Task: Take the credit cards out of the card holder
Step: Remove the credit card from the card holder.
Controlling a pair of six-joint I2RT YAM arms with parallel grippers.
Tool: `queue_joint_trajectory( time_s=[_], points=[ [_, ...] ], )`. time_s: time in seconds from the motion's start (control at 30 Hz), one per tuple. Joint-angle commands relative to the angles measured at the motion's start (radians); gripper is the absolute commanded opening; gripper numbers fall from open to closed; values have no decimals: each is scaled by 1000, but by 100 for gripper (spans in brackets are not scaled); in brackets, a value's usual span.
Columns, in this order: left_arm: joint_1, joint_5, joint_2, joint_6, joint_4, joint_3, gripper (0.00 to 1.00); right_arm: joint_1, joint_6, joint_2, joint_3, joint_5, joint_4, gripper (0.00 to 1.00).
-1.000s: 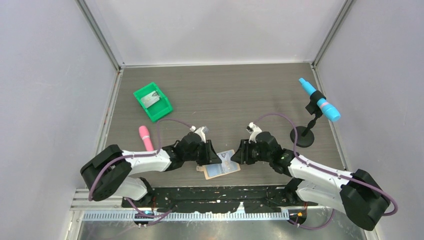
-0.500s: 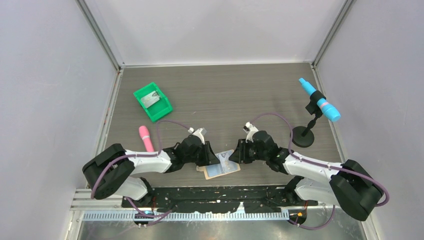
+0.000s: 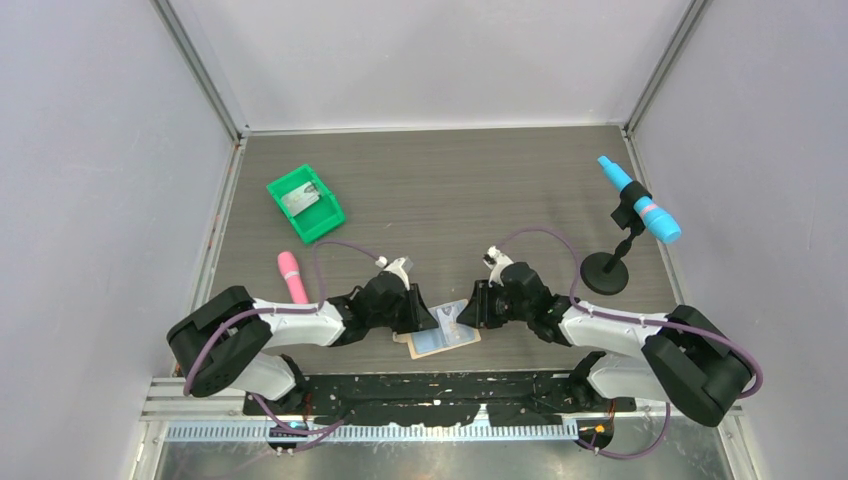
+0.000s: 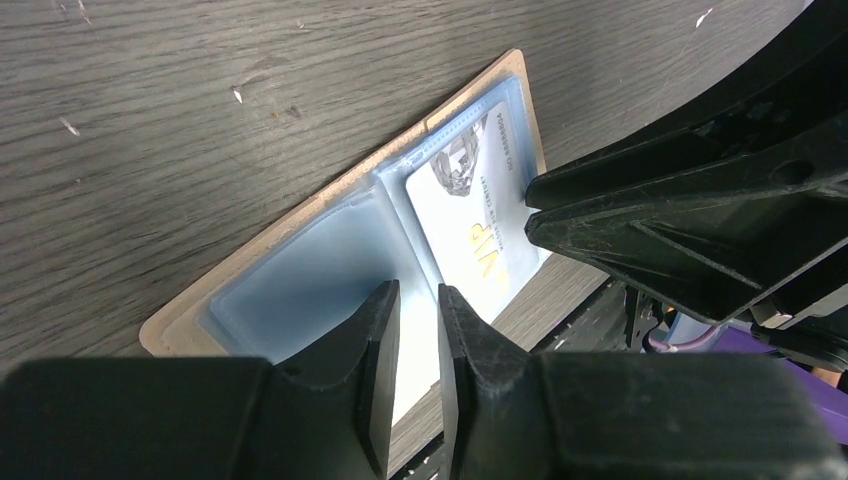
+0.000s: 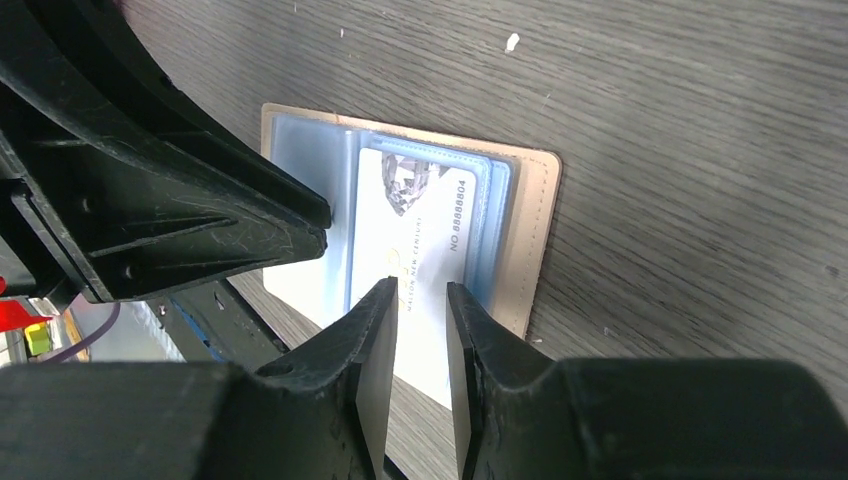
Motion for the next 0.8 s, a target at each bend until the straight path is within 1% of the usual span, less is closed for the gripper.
queue_joint_trajectory(
  time_s=[0.0,0.23,0.5,0.77],
  points=[
    [-6,-45,-14,15,-23,4,22,-3,9,9,-12,7,51,31],
    [-9,-44,-18,15,-26,7,22,-3,7,-10,-26,23,36,31],
    [-16,-31,-30,15,-8,17,22,-3,22,9,-33,-1,51,30],
    [-32,-54,-41,12,9,27,22,-3,45,4,-55,-5,65,29]
  ],
)
